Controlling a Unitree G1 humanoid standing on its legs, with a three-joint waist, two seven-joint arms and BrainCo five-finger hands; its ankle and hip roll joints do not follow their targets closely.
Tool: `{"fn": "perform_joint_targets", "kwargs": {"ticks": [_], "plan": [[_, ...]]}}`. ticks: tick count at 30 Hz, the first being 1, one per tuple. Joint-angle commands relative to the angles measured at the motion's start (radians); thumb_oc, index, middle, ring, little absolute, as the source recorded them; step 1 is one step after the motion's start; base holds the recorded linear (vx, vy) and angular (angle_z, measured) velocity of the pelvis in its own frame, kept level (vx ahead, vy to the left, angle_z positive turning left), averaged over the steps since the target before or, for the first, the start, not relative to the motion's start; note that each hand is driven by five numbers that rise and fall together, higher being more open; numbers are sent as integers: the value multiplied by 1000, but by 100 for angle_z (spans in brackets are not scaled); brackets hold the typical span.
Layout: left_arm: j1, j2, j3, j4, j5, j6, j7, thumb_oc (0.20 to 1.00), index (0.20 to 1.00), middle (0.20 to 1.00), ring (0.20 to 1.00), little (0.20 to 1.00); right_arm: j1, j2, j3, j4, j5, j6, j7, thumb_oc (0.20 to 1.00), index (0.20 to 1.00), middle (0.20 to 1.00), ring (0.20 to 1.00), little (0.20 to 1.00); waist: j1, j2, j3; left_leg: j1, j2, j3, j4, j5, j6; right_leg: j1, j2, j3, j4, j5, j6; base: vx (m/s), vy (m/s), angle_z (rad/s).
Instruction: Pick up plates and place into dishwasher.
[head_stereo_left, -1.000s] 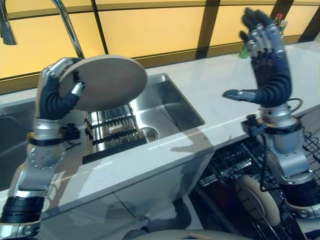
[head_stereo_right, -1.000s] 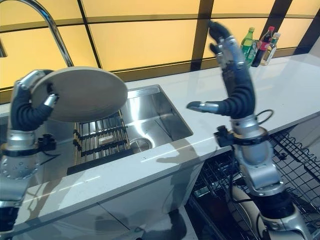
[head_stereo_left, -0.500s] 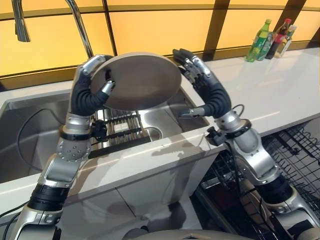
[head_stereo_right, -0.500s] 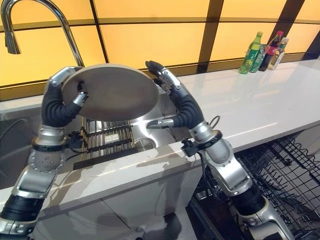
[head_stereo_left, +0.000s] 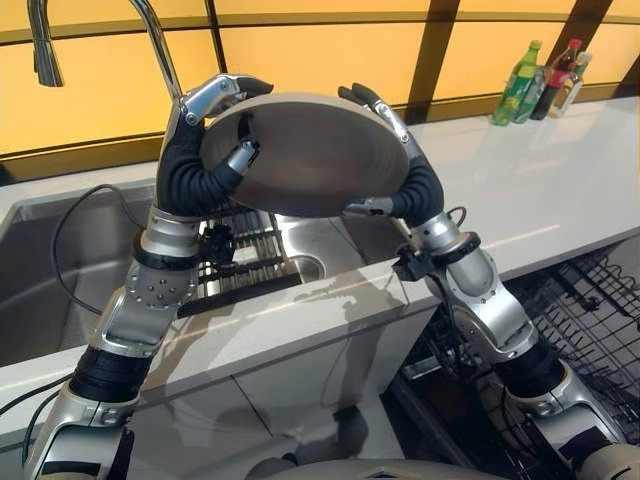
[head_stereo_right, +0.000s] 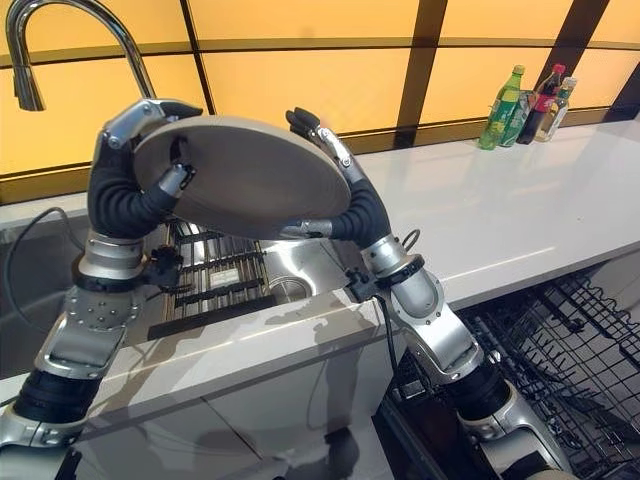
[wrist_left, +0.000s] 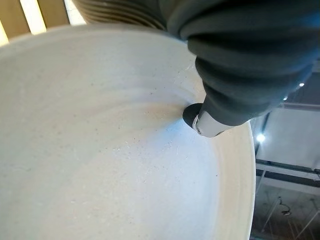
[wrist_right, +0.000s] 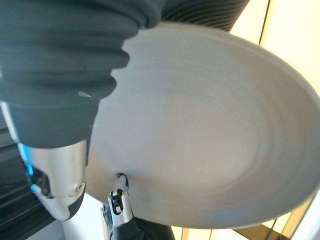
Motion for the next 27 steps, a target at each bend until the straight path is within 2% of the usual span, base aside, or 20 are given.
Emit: {"fn": "perform_joint_targets", "kwargs": {"ticks": [1, 8, 11, 12, 13, 14, 17, 20, 27], "plan": [[-87, -7, -95, -33, -36, -42, -39, 200, 200, 200, 200, 200, -108, 32, 66, -27, 18, -3, 24, 1000, 1000, 1000, 1000, 1000, 2, 10, -73, 7, -67, 24, -25, -20, 76, -78, 46, 38, 121, -41, -21, -4, 35, 0], [-91, -23, -107, -37, -45, -34, -20, 200, 200, 200, 200, 200, -118, 45, 60, -33, 33, -5, -9, 1000, 1000, 1000, 1000, 1000, 3, 5, -71, 11, -77, 14, -21, -27, 85, -80, 44, 44, 128, -40, -21, 0, 0, 0], [-96, -34, -114, -21, -37, -41, -11, 200, 200, 200, 200, 200, -139, 68, 61, -22, 29, 25, -11, 1000, 1000, 1000, 1000, 1000, 2, 4, -72, 12, -80, 13, -19, -29, 89, -84, 44, 53, 132, -39, -20, 0, 0, 0], [-99, -35, -116, -18, -34, -43, -12, 200, 200, 200, 200, 200, -145, 69, 67, -18, 21, 45, 0, 470, 470, 470, 470, 470, 1, 3, -72, 12, -80, 14, -20, -29, 89, -85, 44, 55, 133, -38, -20, 0, 0, 0], [-101, -34, -117, -18, -33, -43, -11, 200, 200, 200, 200, 200, -149, 65, 71, -16, 14, 60, 9, 200, 200, 200, 200, 200, 0, 3, -73, 13, -81, 13, -21, -29, 90, -85, 45, 56, 134, -38, -20, 0, 0, 0], [-102, -30, -114, -21, -37, -40, -13, 200, 200, 200, 200, 200, -149, 52, 81, -18, 13, 94, 35, 200, 200, 200, 200, 200, -1, 1, -74, 16, -82, 12, -23, -28, 91, -86, 45, 58, 135, -38, -20, 0, 0, 0], [-101, -19, -108, -26, -47, -35, -13, 200, 200, 200, 200, 200, -149, 13, 105, -34, 7, 123, 82, 200, 200, 200, 200, 200, -4, -1, -76, 18, -83, 12, -25, -27, 92, -87, 47, 63, 136, -37, -19, 0, 0, -1], [-106, -13, -112, -34, -47, -25, -10, 200, 200, 200, 200, 200, -158, -16, 110, -50, 26, 137, 83, 200, 200, 200, 200, 200, -7, -5, -75, 19, -84, 13, -25, -28, 94, -87, 49, 67, 138, -38, -19, 0, -5, -7], [-115, -17, -127, -27, -29, -27, 9, 200, 200, 200, 200, 200, -170, -5, 110, -41, 23, 151, 80, 200, 200, 200, 200, 200, -9, -5, -69, 23, -84, 11, -25, -26, 95, -84, 53, 72, 141, -39, -22, 0, -2, -4]]}}
